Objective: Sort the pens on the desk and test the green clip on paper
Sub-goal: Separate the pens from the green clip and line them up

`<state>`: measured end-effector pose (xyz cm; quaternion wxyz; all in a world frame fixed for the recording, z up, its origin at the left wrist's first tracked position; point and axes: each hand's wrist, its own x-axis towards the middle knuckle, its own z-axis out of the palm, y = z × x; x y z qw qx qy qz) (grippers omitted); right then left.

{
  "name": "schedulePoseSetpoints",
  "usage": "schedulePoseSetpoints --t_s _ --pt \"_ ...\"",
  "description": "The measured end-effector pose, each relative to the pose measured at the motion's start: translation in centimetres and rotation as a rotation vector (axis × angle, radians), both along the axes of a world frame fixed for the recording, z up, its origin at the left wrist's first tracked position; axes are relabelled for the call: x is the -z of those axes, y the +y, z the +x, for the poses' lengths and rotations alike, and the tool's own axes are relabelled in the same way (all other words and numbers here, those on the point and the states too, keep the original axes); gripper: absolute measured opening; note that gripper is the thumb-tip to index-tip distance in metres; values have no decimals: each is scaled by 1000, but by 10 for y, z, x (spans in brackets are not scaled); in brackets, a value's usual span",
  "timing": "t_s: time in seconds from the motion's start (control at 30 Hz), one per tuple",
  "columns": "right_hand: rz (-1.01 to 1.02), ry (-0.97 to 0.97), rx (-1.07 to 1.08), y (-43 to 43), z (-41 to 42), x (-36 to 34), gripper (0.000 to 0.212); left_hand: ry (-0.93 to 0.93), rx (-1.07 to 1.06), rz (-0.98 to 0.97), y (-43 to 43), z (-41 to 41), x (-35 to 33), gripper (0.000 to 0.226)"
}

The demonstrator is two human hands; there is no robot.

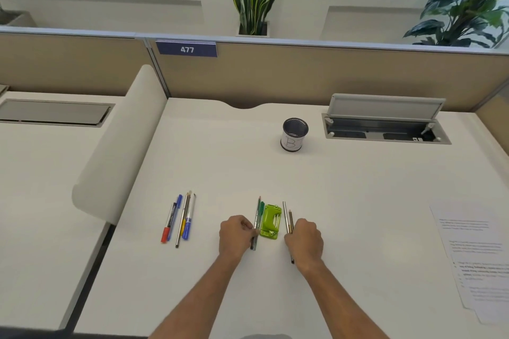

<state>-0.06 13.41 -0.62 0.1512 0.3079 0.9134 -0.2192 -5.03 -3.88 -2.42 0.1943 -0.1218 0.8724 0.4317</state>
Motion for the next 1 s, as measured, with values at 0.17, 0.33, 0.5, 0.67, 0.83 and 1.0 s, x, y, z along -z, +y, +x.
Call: schedulePoseSetpoints --t_s 0.17,0.33,0.5,0.67,0.83,1.0 --pt "75 -11 -74 1 -7 1 12 97 107 -254 7 1 -6 10" --pt "107 -20 -126 1 -11 1 17 223 290 -510 17 2 -8 16" --pt "130 2 -151 -1 -12 1 19 352 417 -611 18 4 1 23" --pt "216 69 -239 -6 -4 6 20 393 520 -643 17 4 4 24" --pt "157 152 -232 -7 0 9 25 396 561 -657 18 -1 1 26" --pt "65 110 -140 -8 -4 3 28 382 540 -655 18 -5 -3 23"
